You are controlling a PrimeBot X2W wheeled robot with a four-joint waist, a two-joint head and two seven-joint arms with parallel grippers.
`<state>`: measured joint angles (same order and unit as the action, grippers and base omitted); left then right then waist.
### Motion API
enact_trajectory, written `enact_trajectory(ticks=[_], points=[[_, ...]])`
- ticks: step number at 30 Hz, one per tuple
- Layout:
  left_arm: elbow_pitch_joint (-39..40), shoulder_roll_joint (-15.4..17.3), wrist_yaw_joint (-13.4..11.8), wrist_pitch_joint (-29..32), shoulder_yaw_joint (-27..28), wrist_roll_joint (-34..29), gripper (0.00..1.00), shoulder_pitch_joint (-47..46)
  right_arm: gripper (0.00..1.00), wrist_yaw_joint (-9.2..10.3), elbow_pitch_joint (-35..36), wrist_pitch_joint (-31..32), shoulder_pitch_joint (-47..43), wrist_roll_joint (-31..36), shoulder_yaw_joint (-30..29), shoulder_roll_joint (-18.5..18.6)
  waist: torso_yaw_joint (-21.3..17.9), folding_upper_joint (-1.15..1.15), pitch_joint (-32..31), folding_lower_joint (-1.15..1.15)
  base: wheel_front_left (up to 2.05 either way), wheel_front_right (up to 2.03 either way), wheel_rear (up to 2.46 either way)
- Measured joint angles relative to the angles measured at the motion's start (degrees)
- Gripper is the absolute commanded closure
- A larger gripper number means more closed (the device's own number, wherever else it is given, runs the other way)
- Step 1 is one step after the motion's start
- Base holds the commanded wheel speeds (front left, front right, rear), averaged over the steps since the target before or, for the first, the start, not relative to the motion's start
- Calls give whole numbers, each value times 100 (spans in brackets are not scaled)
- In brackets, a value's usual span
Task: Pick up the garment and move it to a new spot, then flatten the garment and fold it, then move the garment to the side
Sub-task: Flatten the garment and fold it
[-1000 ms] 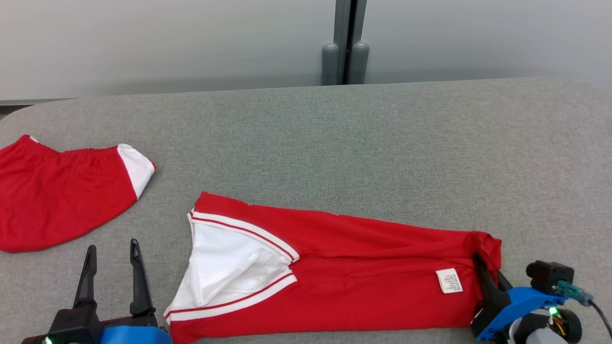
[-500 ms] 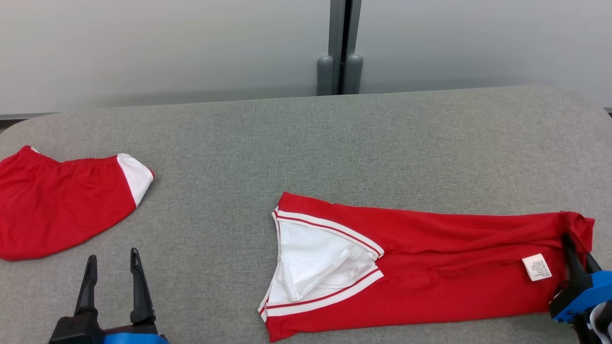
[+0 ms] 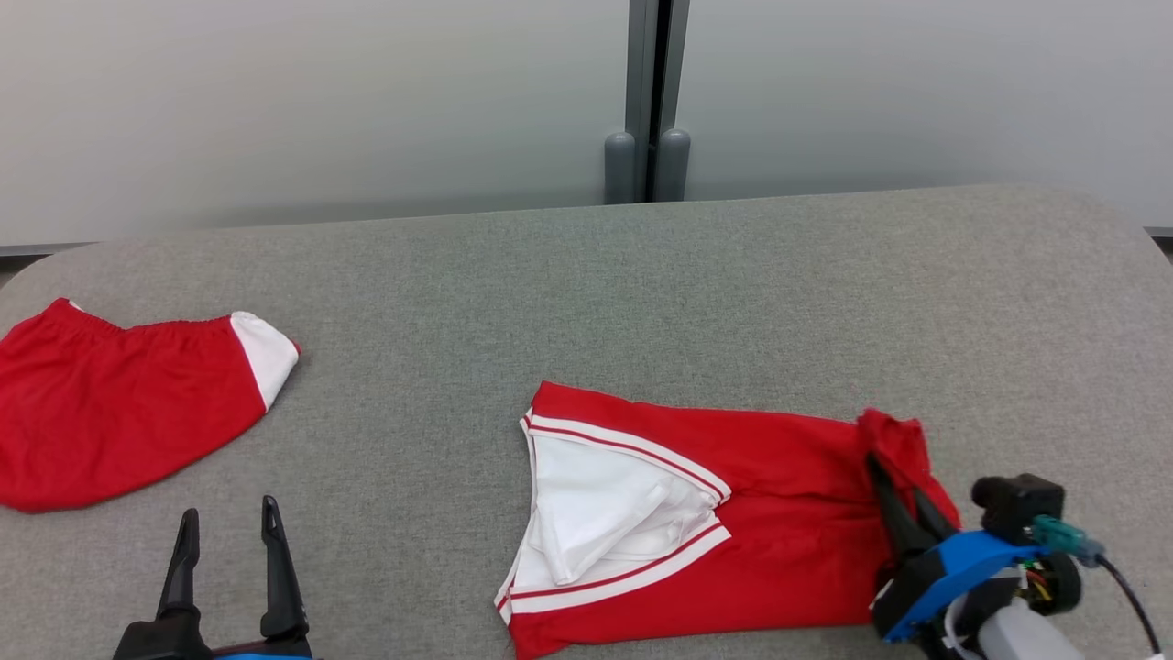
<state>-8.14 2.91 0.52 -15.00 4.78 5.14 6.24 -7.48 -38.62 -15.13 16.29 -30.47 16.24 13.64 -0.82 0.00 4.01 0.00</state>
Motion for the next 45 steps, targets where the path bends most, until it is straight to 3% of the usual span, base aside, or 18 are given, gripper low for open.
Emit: enact_trajectory(ticks=[15, 30, 31, 32, 33, 41, 45], points=[[-99, 0, 30, 0, -193, 43, 0, -30, 100, 0, 79, 1, 728, -350, 1377, -911, 265, 0, 38, 0, 0, 0, 0], [-188, 0, -51, 0, -559, 188, 0, -281, 100, 0, -152, 1, 1391, -943, 2161, -1074, 662, 0, 311, 1, 0, 0, 0], [-191, 0, -53, 0, -566, 192, 0, -286, 83, 0, -243, 1, 1400, -978, 2218, -1078, 674, 0, 318, 1, 0, 0, 0], [-194, 0, -56, 0, -566, 193, 0, -287, 15, 0, -304, 1, 1402, -1004, 2253, -1079, 680, 0, 325, 1, 0, 0, 0], [-201, 0, -56, 0, -570, 196, 0, -293, 0, 0, -337, 1, 1407, -1022, 2262, -1076, 686, 0, 330, 1, 0, 0, 0], [-163, 0, -83, 0, -548, 211, 0, -322, 0, 0, -178, 1, 1387, -572, 1976, -1074, 494, 0, 311, 1, 0, 0, 0], [-136, 0, -80, 0, -511, 174, 0, -319, 0, 0, 254, 0, 1078, -226, 1535, -875, 342, 0, 236, 0, 0, 0, 0]])
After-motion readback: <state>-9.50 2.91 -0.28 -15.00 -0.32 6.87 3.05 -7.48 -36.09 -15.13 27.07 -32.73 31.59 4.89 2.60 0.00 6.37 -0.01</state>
